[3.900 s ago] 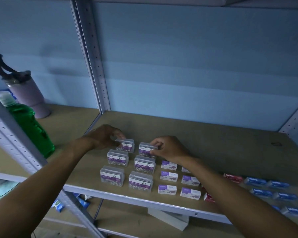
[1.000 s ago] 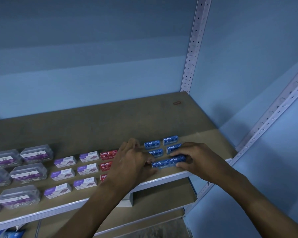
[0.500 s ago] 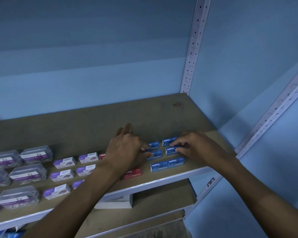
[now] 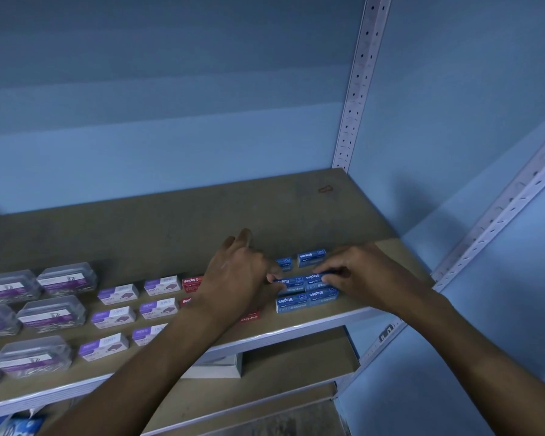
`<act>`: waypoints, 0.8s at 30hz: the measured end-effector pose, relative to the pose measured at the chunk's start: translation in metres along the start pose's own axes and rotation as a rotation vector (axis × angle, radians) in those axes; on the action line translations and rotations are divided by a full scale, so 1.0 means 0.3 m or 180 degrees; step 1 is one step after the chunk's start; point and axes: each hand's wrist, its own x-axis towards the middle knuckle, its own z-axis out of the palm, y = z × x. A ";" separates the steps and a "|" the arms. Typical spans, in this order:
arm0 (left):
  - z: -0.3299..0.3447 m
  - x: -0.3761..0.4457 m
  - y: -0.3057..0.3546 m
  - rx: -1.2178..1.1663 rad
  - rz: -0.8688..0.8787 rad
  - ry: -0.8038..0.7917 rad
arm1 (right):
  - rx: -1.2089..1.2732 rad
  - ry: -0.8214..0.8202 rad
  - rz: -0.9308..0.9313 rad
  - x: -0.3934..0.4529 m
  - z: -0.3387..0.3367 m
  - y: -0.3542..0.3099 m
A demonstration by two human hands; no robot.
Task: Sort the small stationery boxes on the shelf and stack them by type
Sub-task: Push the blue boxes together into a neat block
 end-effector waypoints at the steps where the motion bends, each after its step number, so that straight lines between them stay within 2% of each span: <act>1: -0.004 -0.003 0.003 -0.0051 0.0007 -0.0033 | -0.0002 0.0009 -0.0026 -0.004 0.003 0.000; 11: 0.009 -0.020 0.003 -0.0493 0.0046 -0.0077 | 0.0010 0.0083 -0.0144 -0.023 0.011 -0.008; 18: 0.026 -0.012 0.004 -0.0660 -0.0009 -0.0320 | 0.0053 0.0058 -0.0064 -0.035 0.024 -0.009; 24: 0.020 -0.016 0.012 -0.0781 -0.0023 -0.0290 | 0.0460 -0.0213 0.0096 -0.044 0.011 -0.013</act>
